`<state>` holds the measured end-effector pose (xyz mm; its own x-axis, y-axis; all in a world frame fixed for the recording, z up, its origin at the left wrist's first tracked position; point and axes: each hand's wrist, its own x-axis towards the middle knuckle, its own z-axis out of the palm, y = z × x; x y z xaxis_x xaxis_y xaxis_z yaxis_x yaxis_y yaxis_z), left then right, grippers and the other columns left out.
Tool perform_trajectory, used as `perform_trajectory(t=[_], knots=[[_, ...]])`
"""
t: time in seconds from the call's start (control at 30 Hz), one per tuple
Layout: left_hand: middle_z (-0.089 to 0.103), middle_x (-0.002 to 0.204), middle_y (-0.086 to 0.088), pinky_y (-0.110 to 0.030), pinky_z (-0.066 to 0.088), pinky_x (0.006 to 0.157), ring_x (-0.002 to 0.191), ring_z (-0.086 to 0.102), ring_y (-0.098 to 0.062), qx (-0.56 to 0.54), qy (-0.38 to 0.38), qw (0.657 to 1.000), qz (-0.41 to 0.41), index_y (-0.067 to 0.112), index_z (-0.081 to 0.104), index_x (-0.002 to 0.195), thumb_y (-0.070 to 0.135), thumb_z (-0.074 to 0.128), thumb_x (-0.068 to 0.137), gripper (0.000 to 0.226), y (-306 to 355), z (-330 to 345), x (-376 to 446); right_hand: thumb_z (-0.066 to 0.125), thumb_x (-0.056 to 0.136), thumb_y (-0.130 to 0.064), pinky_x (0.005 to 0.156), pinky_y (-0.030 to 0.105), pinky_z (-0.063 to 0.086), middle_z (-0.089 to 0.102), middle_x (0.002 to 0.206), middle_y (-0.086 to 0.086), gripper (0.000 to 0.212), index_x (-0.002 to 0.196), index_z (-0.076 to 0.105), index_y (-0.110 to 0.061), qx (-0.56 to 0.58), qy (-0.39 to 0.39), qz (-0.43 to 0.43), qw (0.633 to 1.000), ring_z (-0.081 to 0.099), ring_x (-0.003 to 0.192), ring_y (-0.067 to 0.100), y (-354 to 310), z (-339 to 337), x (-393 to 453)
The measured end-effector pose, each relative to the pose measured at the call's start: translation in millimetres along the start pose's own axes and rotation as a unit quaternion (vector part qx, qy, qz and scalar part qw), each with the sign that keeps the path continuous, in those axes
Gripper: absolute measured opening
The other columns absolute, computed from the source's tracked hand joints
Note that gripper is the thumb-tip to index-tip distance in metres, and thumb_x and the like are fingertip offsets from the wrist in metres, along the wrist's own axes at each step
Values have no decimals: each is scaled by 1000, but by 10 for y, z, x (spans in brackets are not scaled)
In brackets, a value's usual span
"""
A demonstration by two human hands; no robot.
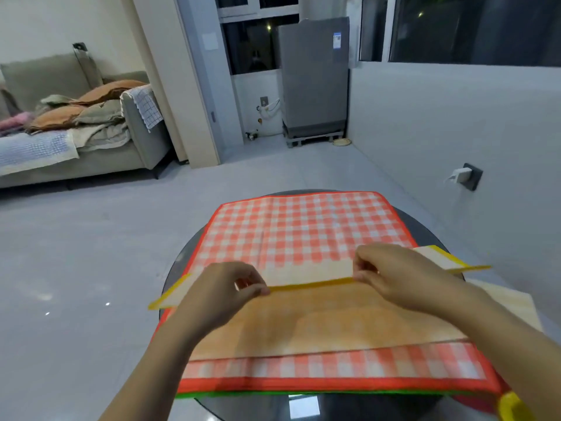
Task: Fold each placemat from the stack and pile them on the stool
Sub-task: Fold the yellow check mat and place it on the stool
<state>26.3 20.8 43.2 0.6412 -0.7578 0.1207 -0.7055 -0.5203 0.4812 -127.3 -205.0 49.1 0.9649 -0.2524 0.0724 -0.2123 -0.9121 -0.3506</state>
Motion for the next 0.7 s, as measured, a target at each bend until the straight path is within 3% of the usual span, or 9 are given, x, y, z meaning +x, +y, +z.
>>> perform_trajectory(t=[0.17, 0.37, 0.57, 0.7], knots=[[63, 76, 17, -14, 44, 68, 74, 56, 0, 40, -61, 997, 6, 29, 72, 80, 35, 68, 83, 8, -142, 279, -140, 46, 95, -35, 74, 24, 42, 55, 93, -12, 12, 87, 50, -27, -55, -81, 8, 995, 51, 84, 9, 84, 349, -161], [63, 82, 16, -9, 40, 66, 75, 55, 2, 69, -131, 989, 14, 28, 72, 84, 31, 64, 85, 8, -246, 461, -172, 48, 94, -34, 71, 23, 39, 48, 85, -14, 14, 81, 45, -29, -68, -132, -4, 989, 47, 80, 8, 137, 505, -158], [64, 82, 15, -19, 51, 70, 76, 59, 0, 49, -183, 982, -7, 27, 73, 83, 40, 71, 79, 14, -277, 472, -116, 53, 91, -38, 75, 21, 42, 46, 91, -15, 9, 89, 53, -30, -80, -169, -26, 982, 45, 83, 6, 152, 562, -135], [64, 80, 12, -19, 48, 66, 75, 57, -3, 41, -147, 988, -17, 24, 72, 82, 47, 64, 83, 24, -226, 494, -44, 52, 90, -44, 74, 18, 43, 47, 87, -16, 11, 88, 52, -34, -72, -182, -26, 980, 49, 82, 5, 126, 514, -71]])
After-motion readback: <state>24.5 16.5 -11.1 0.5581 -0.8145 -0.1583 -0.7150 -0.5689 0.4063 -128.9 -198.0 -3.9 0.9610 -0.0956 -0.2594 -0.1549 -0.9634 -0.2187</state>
